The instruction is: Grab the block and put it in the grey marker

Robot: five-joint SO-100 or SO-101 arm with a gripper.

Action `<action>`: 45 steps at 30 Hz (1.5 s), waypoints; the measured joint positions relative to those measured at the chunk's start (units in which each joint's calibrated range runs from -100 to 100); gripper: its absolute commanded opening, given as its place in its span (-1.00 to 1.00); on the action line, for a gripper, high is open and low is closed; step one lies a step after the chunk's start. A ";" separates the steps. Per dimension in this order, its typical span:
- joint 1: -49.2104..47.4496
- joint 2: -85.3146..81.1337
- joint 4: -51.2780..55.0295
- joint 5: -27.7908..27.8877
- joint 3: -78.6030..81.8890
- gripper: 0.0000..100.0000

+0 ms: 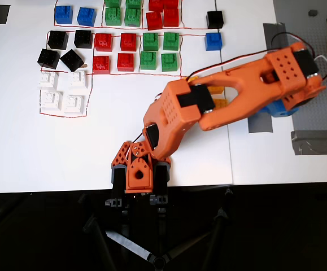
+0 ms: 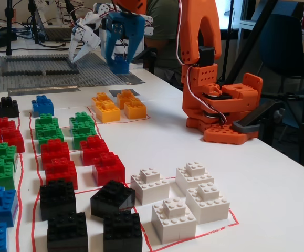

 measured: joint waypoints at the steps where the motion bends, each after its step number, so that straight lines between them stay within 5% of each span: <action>1: 0.88 0.87 0.08 0.34 0.00 -1.00; 26: 3.01 19.07 -0.88 -1.95 -9.98 -0.95; 37: 3.18 22.38 -0.32 -1.95 -15.02 -0.43; 45: 3.27 22.46 6.01 0.34 -19.87 -0.33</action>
